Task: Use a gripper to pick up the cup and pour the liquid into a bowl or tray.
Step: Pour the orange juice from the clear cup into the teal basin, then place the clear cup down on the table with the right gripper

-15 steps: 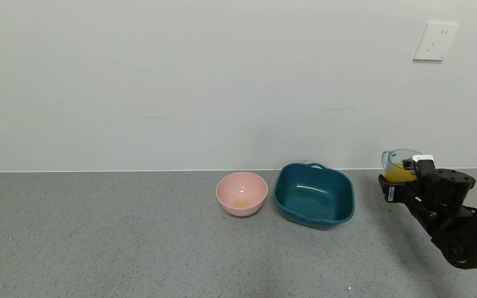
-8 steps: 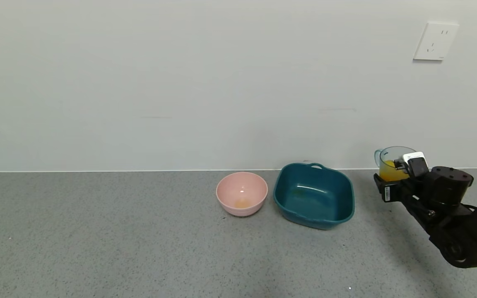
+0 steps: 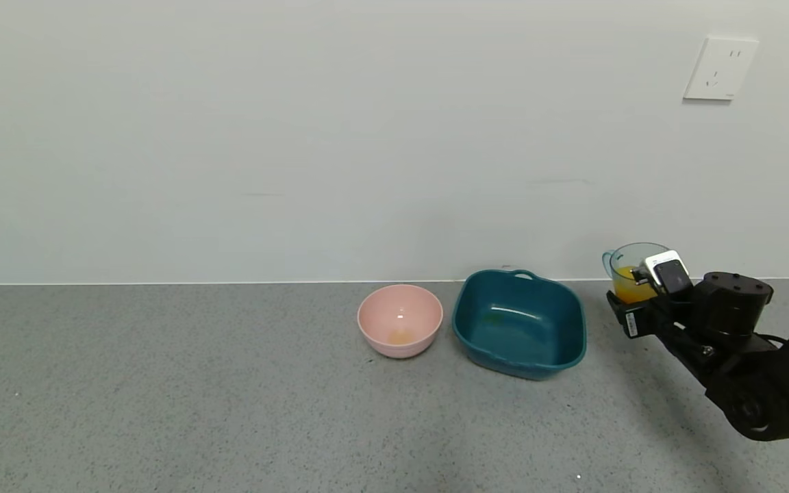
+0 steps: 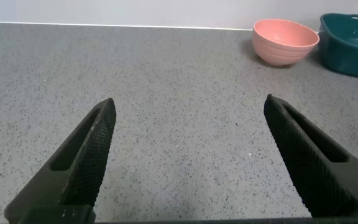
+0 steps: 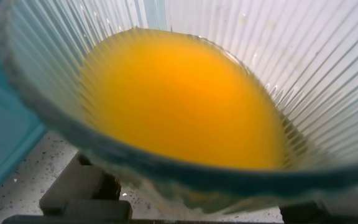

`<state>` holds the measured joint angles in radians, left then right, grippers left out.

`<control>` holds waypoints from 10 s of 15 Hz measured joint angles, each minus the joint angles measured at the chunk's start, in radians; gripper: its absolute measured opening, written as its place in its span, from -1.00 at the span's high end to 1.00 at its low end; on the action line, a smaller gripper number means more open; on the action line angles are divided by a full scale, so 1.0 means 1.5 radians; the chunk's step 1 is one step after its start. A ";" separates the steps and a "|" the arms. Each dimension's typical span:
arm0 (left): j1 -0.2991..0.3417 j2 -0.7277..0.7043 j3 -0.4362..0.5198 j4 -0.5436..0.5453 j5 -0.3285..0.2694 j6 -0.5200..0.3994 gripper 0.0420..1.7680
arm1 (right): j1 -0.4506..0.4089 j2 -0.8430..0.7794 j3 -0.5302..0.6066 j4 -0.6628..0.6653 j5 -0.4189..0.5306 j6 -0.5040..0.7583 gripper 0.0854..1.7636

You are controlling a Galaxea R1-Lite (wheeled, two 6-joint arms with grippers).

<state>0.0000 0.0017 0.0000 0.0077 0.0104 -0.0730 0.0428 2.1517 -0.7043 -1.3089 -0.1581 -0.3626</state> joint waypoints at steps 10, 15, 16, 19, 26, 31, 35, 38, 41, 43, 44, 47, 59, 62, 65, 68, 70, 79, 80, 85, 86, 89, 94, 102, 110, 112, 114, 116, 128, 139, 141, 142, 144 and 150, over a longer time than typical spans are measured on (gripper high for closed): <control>0.000 0.000 0.000 0.000 0.000 0.000 -0.94 | 0.053 -0.010 -0.047 0.076 -0.012 -0.065 -0.50; 0.000 0.000 0.000 0.000 0.000 0.000 -0.94 | 0.071 -0.010 -0.062 0.094 -0.023 -0.103 -0.50; 0.000 0.000 0.000 0.000 0.000 0.000 -0.94 | 0.073 -0.010 -0.066 0.094 -0.023 -0.109 -0.50; 0.000 0.000 0.000 0.000 0.000 0.000 -0.94 | 0.079 -0.010 -0.074 0.095 -0.031 -0.129 -0.50; 0.000 0.000 0.000 0.000 0.000 0.000 -0.94 | 0.086 -0.009 -0.079 0.105 -0.052 -0.184 -0.50; 0.000 0.000 0.000 0.000 0.000 0.000 -0.94 | 0.095 -0.002 -0.079 0.104 -0.065 -0.232 -0.50; 0.000 0.000 0.000 0.000 0.000 0.000 -0.94 | 0.104 -0.002 -0.082 0.103 -0.086 -0.270 -0.50; 0.000 0.000 0.000 0.000 0.000 0.000 -0.94 | 0.116 -0.001 -0.089 0.103 -0.098 -0.295 -0.50; 0.000 0.000 0.000 0.000 0.000 0.000 -0.94 | 0.123 -0.001 -0.091 0.103 -0.109 -0.327 -0.50; 0.000 0.000 0.000 0.000 0.000 0.000 -0.94 | 0.124 -0.001 -0.093 0.103 -0.110 -0.351 -0.50; 0.000 0.000 0.000 0.000 0.000 0.000 -0.94 | 0.124 -0.001 -0.094 0.103 -0.110 -0.363 -0.50; 0.000 0.000 0.000 0.000 0.000 0.000 -0.94 | 0.128 0.000 -0.099 0.103 -0.120 -0.396 -0.50; 0.000 0.000 0.000 0.000 0.000 0.000 -0.94 | 0.139 0.004 -0.112 0.099 -0.148 -0.500 -0.50; 0.000 0.000 0.000 0.000 0.000 0.000 -0.94 | 0.142 0.010 -0.113 0.098 -0.157 -0.514 -0.50; 0.000 0.000 0.000 0.000 0.000 0.000 -0.94 | 0.146 0.015 -0.113 0.096 -0.172 -0.534 -0.50; 0.000 0.000 0.000 0.000 0.000 0.000 -0.94 | 0.148 0.021 -0.114 0.090 -0.172 -0.560 -0.50; 0.000 0.000 0.000 0.000 0.000 0.000 -0.94 | 0.148 0.023 -0.115 0.089 -0.172 -0.575 -0.50; 0.000 0.000 0.000 0.000 0.000 0.000 -0.94 | 0.147 0.015 -0.133 0.085 -0.172 -0.659 -0.50; 0.000 0.000 0.000 0.000 0.000 0.000 -0.94 | 0.147 0.013 -0.134 0.086 -0.172 -0.671 -0.50; 0.000 0.000 0.000 0.000 0.000 0.000 -0.94 | 0.145 0.000 -0.136 0.087 -0.172 -0.725 -0.50; 0.000 0.000 0.000 0.000 0.000 0.000 -0.94 | 0.144 -0.001 -0.136 0.087 -0.172 -0.736 -0.50; 0.000 0.000 0.000 0.000 0.000 0.000 -0.94 | 0.143 -0.003 -0.135 0.088 -0.172 -0.770 -0.50; 0.000 0.000 0.000 0.000 0.000 0.000 -0.94 | 0.147 -0.005 -0.146 0.089 -0.172 -0.826 -0.50; 0.000 0.000 0.000 0.000 0.000 0.000 -0.94 | 0.149 -0.011 -0.146 0.090 -0.171 -0.924 -0.50; 0.000 0.000 0.000 0.000 0.000 0.000 -0.94 | 0.153 -0.025 -0.142 0.092 -0.172 -1.027 -0.50; 0.000 0.000 0.000 0.000 0.000 0.000 -0.94 | 0.157 -0.026 -0.142 0.093 -0.171 -1.050 -0.50; 0.000 0.000 0.000 0.000 0.000 0.000 -0.94 | 0.158 -0.026 -0.144 0.093 -0.171 -1.063 -0.50; 0.000 0.000 0.000 0.000 0.000 0.000 -0.94 | 0.160 -0.027 -0.145 0.093 -0.171 -1.065 -0.50; 0.000 0.000 0.000 0.000 0.000 0.000 -0.94 | 0.170 -0.033 -0.142 0.087 -0.183 -0.913 -0.50; 0.000 0.000 0.000 0.000 0.000 0.000 -0.94 | 0.170 -0.063 -0.096 0.019 -0.293 -0.392 -0.50; 0.000 0.000 0.000 0.000 0.000 0.000 -0.94 | 0.164 -0.077 -0.083 0.020 -0.313 -0.288 -0.50; 0.000 0.000 0.000 0.000 0.000 0.000 -0.94 | 0.156 -0.084 -0.074 0.021 -0.316 -0.241 -0.50; 0.000 0.000 0.000 0.000 0.000 0.000 -0.94 | 0.141 -0.093 -0.059 0.021 -0.319 -0.138 -0.50; 0.000 0.000 0.000 0.000 0.000 0.000 -0.94 | 0.113 -0.106 -0.034 0.046 -0.318 0.126 -0.50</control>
<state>0.0000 0.0017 0.0000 0.0077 0.0104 -0.0730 0.2130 1.9926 -0.7553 -1.2396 -0.6353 -0.1740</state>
